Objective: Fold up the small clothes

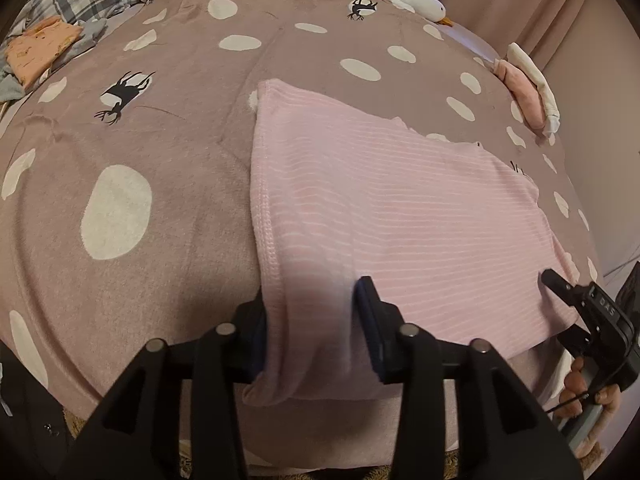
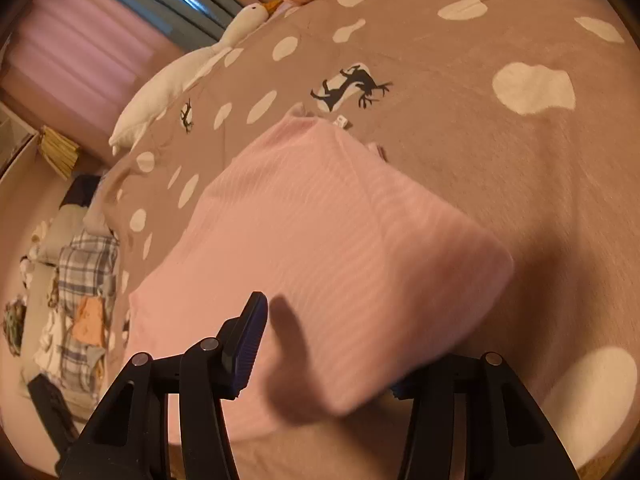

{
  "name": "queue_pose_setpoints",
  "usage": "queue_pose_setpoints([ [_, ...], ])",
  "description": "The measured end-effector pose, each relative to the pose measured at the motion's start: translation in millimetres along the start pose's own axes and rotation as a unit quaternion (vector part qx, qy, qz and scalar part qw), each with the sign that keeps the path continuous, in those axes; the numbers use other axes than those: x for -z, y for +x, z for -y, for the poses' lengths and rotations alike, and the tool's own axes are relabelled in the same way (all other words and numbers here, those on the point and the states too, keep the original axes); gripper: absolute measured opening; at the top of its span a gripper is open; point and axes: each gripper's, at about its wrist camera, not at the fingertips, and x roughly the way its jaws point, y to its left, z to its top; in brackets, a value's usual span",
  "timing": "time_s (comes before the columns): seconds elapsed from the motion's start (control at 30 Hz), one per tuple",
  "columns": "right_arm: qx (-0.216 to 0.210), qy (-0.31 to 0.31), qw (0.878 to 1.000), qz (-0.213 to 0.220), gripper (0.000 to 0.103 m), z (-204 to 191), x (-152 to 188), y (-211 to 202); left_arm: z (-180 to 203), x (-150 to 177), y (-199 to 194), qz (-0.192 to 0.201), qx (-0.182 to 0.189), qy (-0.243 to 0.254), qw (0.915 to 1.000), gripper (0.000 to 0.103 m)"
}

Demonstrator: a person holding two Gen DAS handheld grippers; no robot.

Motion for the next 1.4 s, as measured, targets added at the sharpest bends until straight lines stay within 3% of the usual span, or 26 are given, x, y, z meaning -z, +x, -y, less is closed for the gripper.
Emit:
queue_pose_setpoints([
  [0.1,0.0,0.005,1.0,0.012,0.05,-1,-4,6,-2,0,-3,-0.001,-0.001,-0.002,1.0,0.049],
  [0.13,0.009,0.0,1.0,0.019,0.044,-5,-6,8,-3,0,-4,0.001,-0.001,-0.002,1.0,0.049],
  [0.17,0.019,-0.008,1.0,0.022,0.031,-7,-6,8,-4,0,-7,0.003,-0.002,-0.002,1.0,0.051],
  [0.27,0.036,-0.034,0.998,0.032,0.02,-19,-8,5,-7,-1,-14,0.012,-0.005,-0.005,0.9999,0.056],
  [0.43,0.02,-0.096,0.993,0.072,0.018,-60,-16,-20,-18,-4,-24,0.026,-0.014,-0.017,0.9994,0.059],
  [0.57,-0.001,-0.192,0.976,0.105,0.018,-123,-14,-39,-29,-6,-32,0.037,-0.015,-0.035,0.9986,0.062],
  [0.67,-0.014,-0.263,0.959,0.106,0.018,-169,0,-37,-35,-7,-39,0.044,-0.02,-0.042,0.9979,0.063],
  [0.87,-0.029,-0.368,0.928,0.047,0.018,-226,45,-1,-55,-8,-51,0.062,-0.041,-0.062,0.9953,0.069],
  [1.07,-0.025,-0.412,0.91,-0.048,0.018,-229,88,46,-73,-6,-54,0.06,-0.047,-0.083,0.9937,0.069],
  [1.2,-0.013,-0.415,0.905,-0.089,0.018,-221,95,58,-75,-7,-58,0.059,-0.041,-0.078,0.9944,0.069],
  [1.3,-0.05,-0.4,0.909,-0.103,0.033,-212,87,45,-73,-11,-61,0.061,-0.035,-0.072,0.9949,0.075],
  [1.37,-0.084,-0.382,0.913,-0.118,0.06,-207,81,36,-70,-14,-62,0.063,-0.024,-0.064,0.9956,0.08],
  [1.4,-0.096,-0.375,0.915,-0.118,0.065,-204,79,30,-68,-16,-63,0.064,-0.021,-0.058,0.9961,0.08],
])
